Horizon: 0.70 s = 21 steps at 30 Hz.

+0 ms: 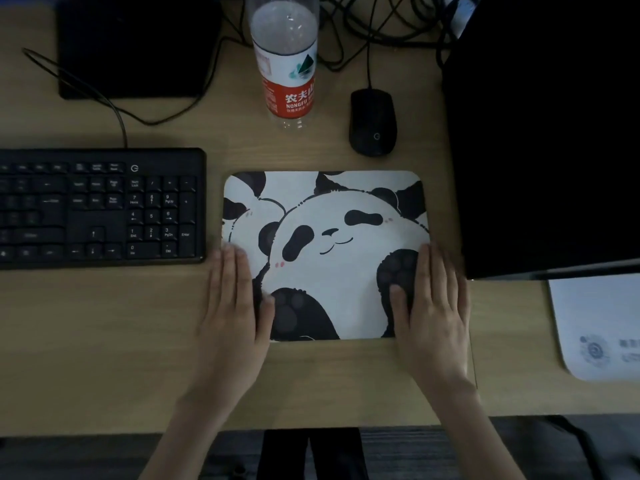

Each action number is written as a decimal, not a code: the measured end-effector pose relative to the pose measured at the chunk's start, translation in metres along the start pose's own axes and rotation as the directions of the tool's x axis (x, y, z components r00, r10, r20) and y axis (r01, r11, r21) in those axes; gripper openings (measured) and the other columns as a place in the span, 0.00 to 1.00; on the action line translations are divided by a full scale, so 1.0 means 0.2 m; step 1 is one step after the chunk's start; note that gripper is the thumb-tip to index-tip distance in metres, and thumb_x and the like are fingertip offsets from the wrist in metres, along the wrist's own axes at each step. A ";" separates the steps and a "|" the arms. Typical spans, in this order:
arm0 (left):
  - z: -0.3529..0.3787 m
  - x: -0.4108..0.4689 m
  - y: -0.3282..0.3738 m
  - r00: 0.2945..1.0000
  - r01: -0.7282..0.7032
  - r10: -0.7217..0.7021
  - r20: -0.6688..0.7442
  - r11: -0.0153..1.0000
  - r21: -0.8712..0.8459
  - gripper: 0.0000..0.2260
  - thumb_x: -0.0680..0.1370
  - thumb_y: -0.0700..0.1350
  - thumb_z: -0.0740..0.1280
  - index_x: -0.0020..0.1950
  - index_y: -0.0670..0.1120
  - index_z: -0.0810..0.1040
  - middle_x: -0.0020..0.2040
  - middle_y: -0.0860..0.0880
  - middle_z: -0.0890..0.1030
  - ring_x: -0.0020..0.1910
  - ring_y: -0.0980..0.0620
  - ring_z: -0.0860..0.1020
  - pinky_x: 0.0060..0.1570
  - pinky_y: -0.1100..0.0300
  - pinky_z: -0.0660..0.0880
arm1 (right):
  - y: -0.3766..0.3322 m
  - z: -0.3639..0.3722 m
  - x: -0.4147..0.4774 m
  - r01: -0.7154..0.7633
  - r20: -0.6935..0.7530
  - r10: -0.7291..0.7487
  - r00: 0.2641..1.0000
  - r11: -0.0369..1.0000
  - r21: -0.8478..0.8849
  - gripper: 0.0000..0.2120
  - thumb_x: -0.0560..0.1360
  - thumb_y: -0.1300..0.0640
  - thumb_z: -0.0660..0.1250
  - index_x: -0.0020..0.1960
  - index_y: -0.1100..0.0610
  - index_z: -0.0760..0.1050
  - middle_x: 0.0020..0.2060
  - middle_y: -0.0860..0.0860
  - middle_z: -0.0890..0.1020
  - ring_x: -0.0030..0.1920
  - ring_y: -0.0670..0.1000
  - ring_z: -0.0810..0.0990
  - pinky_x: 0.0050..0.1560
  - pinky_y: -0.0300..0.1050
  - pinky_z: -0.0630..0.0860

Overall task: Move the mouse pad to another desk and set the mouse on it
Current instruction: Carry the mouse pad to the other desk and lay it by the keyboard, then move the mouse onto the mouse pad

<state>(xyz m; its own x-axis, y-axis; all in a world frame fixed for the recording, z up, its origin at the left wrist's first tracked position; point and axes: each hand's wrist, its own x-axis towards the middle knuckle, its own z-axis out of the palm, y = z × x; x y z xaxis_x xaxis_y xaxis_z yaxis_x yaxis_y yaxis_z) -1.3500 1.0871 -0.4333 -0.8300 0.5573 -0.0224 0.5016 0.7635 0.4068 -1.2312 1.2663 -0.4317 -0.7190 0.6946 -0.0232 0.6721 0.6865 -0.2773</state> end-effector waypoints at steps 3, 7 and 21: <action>-0.03 -0.13 -0.02 1.000 -0.027 0.028 0.013 0.999 -0.033 0.25 0.77 0.49 0.50 0.72 0.39 0.55 0.72 0.43 0.57 0.73 0.49 0.54 0.72 0.59 0.48 | 0.04 -0.03 -0.10 0.003 -0.003 -0.003 1.000 1.000 0.024 0.27 0.76 0.48 0.50 0.70 0.60 0.58 0.68 0.59 0.69 0.71 0.57 0.60 0.70 0.51 0.50; -0.05 -0.22 -0.05 0.998 -0.036 0.028 -0.052 0.987 -0.156 0.21 0.76 0.45 0.54 0.64 0.35 0.68 0.67 0.39 0.68 0.67 0.49 0.63 0.69 0.57 0.56 | 0.09 -0.06 -0.19 0.044 -0.049 -0.042 0.998 0.998 0.045 0.23 0.74 0.52 0.53 0.66 0.62 0.67 0.62 0.59 0.76 0.66 0.53 0.61 0.66 0.50 0.54; -0.09 -0.21 -0.01 0.981 -0.014 -0.045 -0.190 0.955 -0.296 0.17 0.75 0.44 0.56 0.56 0.35 0.76 0.60 0.39 0.74 0.68 0.69 0.60 0.68 0.62 0.61 | 0.08 -0.14 -0.22 0.133 -0.113 -0.115 0.987 0.976 0.171 0.21 0.73 0.52 0.56 0.64 0.56 0.66 0.58 0.51 0.70 0.61 0.53 0.67 0.58 0.48 0.65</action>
<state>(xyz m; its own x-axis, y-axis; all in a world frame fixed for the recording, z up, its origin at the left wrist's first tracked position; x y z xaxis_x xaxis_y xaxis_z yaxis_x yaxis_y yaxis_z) -1.3214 1.0562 -0.4167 -0.8829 0.4502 0.1331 0.4181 0.6249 0.6594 -1.1834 1.2535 -0.4081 -0.7668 0.6310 0.1176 0.5302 0.7259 -0.4382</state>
